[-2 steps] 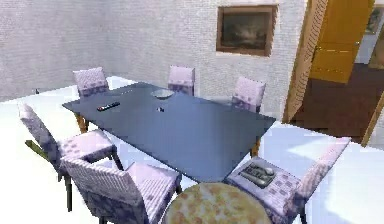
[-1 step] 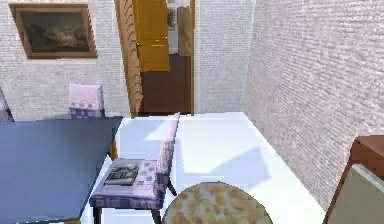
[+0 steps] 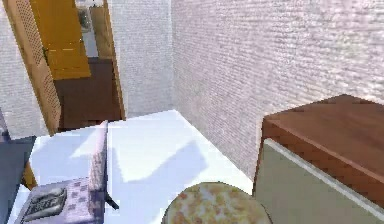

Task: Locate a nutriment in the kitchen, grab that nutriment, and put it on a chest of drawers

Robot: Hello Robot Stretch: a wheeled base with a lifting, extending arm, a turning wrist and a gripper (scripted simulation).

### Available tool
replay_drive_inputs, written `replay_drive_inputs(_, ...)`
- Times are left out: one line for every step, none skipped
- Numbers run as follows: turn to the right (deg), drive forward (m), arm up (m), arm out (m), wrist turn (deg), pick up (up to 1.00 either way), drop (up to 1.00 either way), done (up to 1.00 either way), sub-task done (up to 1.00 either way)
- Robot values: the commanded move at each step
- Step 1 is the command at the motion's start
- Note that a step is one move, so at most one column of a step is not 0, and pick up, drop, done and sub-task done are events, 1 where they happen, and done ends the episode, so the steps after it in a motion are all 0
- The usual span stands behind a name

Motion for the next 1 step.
replay_drive_inputs(0.0,0.70,0.00,0.00,0.0,0.00,0.00,0.00,0.00)
